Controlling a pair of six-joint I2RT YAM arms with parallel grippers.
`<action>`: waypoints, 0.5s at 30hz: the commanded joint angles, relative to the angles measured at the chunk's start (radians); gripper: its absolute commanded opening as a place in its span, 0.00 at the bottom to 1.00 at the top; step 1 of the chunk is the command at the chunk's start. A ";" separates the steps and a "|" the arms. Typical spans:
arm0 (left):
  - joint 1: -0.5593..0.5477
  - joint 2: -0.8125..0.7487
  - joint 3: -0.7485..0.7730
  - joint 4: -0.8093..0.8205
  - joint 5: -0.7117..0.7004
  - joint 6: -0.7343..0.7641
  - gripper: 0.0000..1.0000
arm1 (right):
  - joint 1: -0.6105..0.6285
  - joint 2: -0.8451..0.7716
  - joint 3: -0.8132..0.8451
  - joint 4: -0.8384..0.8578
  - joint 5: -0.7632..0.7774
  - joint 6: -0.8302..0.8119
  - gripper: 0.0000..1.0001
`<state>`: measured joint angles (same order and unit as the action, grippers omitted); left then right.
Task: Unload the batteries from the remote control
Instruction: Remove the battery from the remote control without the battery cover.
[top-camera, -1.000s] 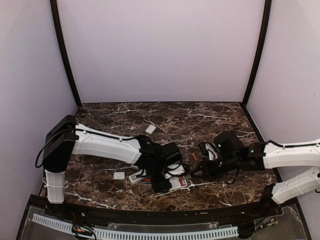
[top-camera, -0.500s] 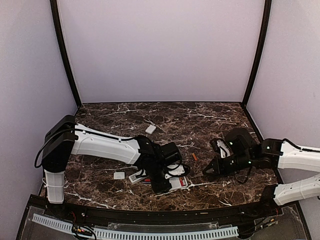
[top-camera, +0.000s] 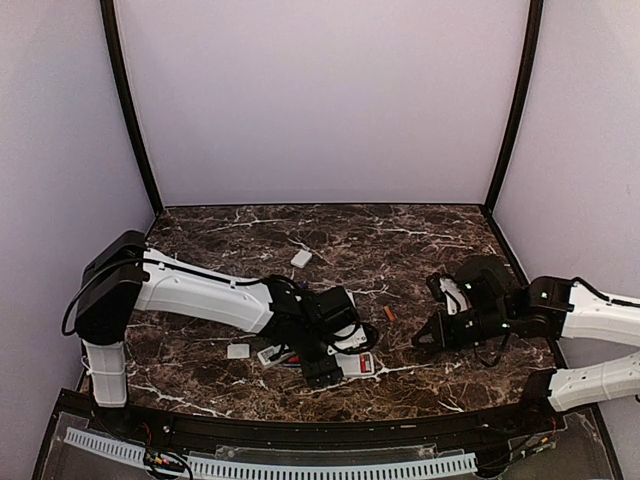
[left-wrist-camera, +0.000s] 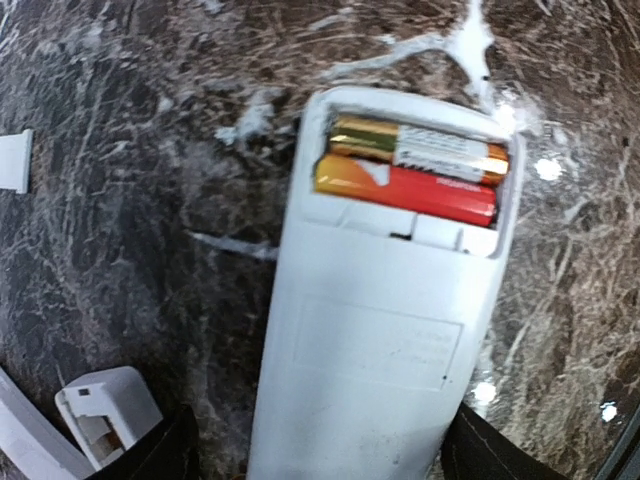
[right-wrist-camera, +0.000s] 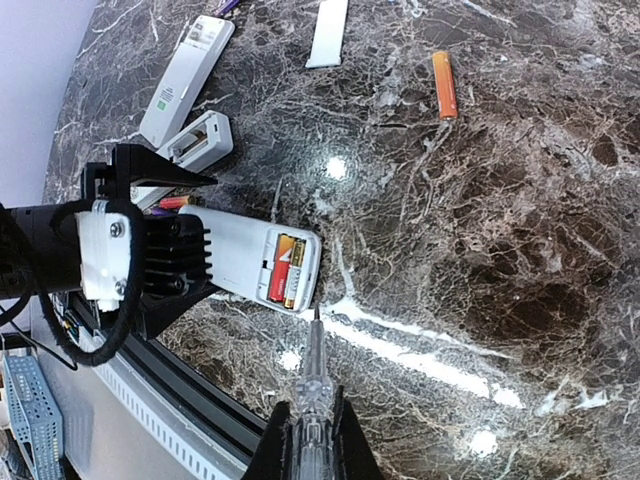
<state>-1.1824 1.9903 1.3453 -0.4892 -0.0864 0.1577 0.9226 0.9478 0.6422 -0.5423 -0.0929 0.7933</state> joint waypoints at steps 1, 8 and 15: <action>0.045 -0.013 -0.046 -0.033 -0.169 0.018 0.82 | 0.001 -0.027 0.004 0.011 0.017 -0.019 0.00; 0.094 -0.030 -0.030 -0.020 -0.183 -0.031 0.84 | 0.001 -0.046 -0.006 0.024 0.010 -0.023 0.00; 0.117 -0.074 -0.019 -0.021 -0.089 -0.113 0.84 | 0.001 -0.068 -0.033 0.068 0.019 -0.028 0.00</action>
<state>-1.0916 1.9789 1.3380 -0.4603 -0.2184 0.1143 0.9226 0.8917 0.6308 -0.5186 -0.0917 0.7792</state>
